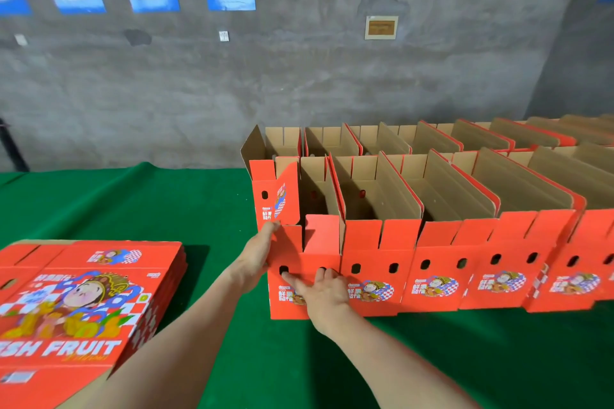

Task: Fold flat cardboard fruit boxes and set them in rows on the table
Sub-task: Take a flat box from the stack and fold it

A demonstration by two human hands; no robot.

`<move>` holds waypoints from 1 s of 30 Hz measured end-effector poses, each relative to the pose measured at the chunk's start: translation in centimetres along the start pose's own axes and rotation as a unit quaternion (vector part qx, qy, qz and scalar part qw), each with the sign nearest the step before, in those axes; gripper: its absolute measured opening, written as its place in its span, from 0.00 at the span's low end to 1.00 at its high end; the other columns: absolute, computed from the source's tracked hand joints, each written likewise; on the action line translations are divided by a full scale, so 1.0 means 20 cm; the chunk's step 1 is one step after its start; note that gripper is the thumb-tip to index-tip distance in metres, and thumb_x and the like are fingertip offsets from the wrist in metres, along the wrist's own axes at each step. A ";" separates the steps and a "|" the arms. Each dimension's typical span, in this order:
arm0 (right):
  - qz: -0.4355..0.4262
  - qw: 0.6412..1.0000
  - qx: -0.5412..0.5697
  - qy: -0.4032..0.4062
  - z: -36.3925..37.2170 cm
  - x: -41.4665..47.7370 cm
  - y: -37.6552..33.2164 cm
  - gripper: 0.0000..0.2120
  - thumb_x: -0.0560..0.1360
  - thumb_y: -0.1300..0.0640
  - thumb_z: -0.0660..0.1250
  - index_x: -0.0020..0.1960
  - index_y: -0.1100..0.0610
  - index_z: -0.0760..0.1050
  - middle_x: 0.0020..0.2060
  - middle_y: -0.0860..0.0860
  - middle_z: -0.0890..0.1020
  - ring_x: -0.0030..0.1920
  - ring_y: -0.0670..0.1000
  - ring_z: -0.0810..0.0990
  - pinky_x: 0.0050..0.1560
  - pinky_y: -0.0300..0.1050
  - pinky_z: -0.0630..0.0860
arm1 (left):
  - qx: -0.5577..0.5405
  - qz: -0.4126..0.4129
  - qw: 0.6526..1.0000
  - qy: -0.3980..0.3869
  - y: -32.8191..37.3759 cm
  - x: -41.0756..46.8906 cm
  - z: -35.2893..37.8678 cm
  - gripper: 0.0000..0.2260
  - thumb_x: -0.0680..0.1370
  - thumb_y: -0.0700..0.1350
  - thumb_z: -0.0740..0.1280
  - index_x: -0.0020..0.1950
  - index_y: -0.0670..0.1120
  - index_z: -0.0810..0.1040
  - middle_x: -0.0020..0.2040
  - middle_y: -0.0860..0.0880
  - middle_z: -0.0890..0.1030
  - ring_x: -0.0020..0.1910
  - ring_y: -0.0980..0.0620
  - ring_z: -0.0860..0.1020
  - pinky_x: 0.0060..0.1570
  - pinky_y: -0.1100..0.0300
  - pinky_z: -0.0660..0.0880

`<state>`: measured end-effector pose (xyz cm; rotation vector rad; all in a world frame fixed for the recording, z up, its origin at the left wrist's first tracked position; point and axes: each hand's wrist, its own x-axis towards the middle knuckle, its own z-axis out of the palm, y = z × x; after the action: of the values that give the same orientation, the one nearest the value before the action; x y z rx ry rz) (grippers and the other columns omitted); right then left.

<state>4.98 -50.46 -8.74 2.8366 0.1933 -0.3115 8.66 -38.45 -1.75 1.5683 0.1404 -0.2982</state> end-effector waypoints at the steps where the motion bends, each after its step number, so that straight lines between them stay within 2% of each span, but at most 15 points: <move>1: -0.001 1.000 -0.004 -0.003 0.01 0.01 0.01 0.52 0.74 0.55 0.69 0.72 0.36 0.27 0.62 0.67 0.66 0.60 0.63 0.68 0.54 0.58 0.70 | -0.001 0.000 1.000 -0.001 -0.01 0.00 0.00 0.17 0.79 0.55 0.58 0.60 0.46 0.75 0.57 0.46 0.77 0.55 0.48 0.74 0.62 0.53 0.67; 3: 0.000 1.000 -0.018 -0.003 0.02 0.01 0.03 0.51 0.75 0.54 0.68 0.72 0.37 0.26 0.63 0.68 0.66 0.61 0.63 0.68 0.57 0.60 0.68 | -0.005 0.001 1.000 -0.001 -0.02 0.00 0.02 0.14 0.79 0.55 0.58 0.56 0.49 0.76 0.58 0.48 0.77 0.59 0.49 0.73 0.65 0.52 0.65; 6: 0.002 1.000 -0.025 -0.006 0.05 -0.01 0.08 0.51 0.75 0.53 0.68 0.72 0.37 0.26 0.65 0.70 0.64 0.64 0.65 0.66 0.63 0.63 0.63 | -0.007 0.002 1.000 -0.014 -0.04 -0.01 0.07 0.15 0.79 0.55 0.58 0.62 0.52 0.74 0.62 0.50 0.73 0.63 0.49 0.71 0.69 0.50 0.62; 10: 0.027 0.999 -0.029 -0.003 0.10 -0.07 0.23 0.54 0.73 0.55 0.70 0.71 0.36 0.26 0.65 0.67 0.64 0.64 0.62 0.66 0.64 0.63 0.61 | -0.012 0.007 0.999 -0.051 -0.06 -0.02 0.20 0.16 0.79 0.54 0.58 0.66 0.53 0.71 0.59 0.54 0.71 0.59 0.53 0.70 0.64 0.55 0.63; 11: 0.034 0.999 -0.026 -0.002 0.11 -0.08 0.28 0.54 0.73 0.55 0.70 0.71 0.35 0.26 0.66 0.66 0.64 0.65 0.62 0.65 0.65 0.63 0.60 | -0.013 0.004 0.998 -0.061 -0.06 -0.02 0.25 0.16 0.79 0.54 0.58 0.65 0.54 0.72 0.56 0.56 0.72 0.56 0.54 0.72 0.60 0.57 0.65; 13: 0.048 0.999 -0.014 -0.002 0.13 -0.11 0.36 0.53 0.73 0.56 0.69 0.71 0.34 0.27 0.66 0.65 0.63 0.66 0.61 0.64 0.67 0.63 0.57 | -0.019 -0.001 0.997 -0.073 -0.05 -0.03 0.36 0.11 0.79 0.54 0.58 0.56 0.54 0.76 0.50 0.58 0.76 0.50 0.57 0.75 0.50 0.61 0.68; 15: 0.057 0.998 -0.005 -0.004 0.14 -0.14 0.42 0.53 0.72 0.57 0.69 0.71 0.34 0.27 0.67 0.64 0.62 0.68 0.61 0.62 0.69 0.64 0.52 | -0.011 0.001 0.998 -0.069 -0.05 -0.03 0.43 0.11 0.78 0.57 0.58 0.49 0.54 0.77 0.48 0.55 0.78 0.48 0.57 0.76 0.44 0.60 0.70; 17: 0.061 0.998 -0.004 -0.005 0.14 -0.15 0.43 0.53 0.72 0.57 0.69 0.71 0.34 0.27 0.69 0.65 0.60 0.70 0.62 0.60 0.71 0.65 0.49 | 0.005 -0.001 0.999 -0.052 -0.03 -0.03 0.47 0.14 0.78 0.60 0.58 0.49 0.52 0.77 0.48 0.52 0.79 0.48 0.55 0.76 0.45 0.57 0.71; 21: 0.061 0.998 -0.008 -0.009 0.11 -0.17 0.42 0.53 0.73 0.55 0.69 0.71 0.35 0.26 0.70 0.65 0.60 0.71 0.63 0.59 0.71 0.67 0.47 | 0.036 -0.002 0.999 -0.018 0.02 -0.05 0.48 0.16 0.77 0.59 0.59 0.54 0.49 0.74 0.47 0.53 0.76 0.50 0.52 0.74 0.48 0.56 0.65; 24: 0.061 0.998 -0.005 0.003 0.12 -0.19 0.44 0.52 0.74 0.55 0.68 0.71 0.35 0.27 0.69 0.65 0.62 0.70 0.63 0.61 0.71 0.66 0.48 | 0.024 -0.002 0.999 -0.033 0.02 -0.05 0.49 0.12 0.78 0.56 0.59 0.47 0.49 0.75 0.44 0.51 0.78 0.44 0.53 0.75 0.40 0.58 0.67; 27: 0.062 0.998 0.002 0.012 0.13 -0.21 0.49 0.50 0.74 0.55 0.67 0.72 0.35 0.28 0.68 0.64 0.63 0.69 0.62 0.62 0.71 0.65 0.49 | 0.007 0.005 0.999 -0.039 0.01 -0.04 0.54 0.10 0.78 0.53 0.60 0.43 0.50 0.76 0.39 0.51 0.77 0.40 0.54 0.73 0.40 0.59 0.67; 30: 0.065 0.998 0.000 0.021 0.14 -0.23 0.54 0.50 0.74 0.56 0.67 0.72 0.34 0.28 0.68 0.64 0.63 0.69 0.62 0.62 0.72 0.65 0.48 | 0.005 0.011 0.999 -0.043 0.00 -0.02 0.58 0.09 0.77 0.52 0.60 0.42 0.49 0.76 0.40 0.51 0.77 0.39 0.53 0.73 0.41 0.59 0.68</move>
<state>1.67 -62.08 -7.45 2.8411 0.0179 -0.2242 7.11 -50.03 -1.51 1.5640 0.0535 -0.3492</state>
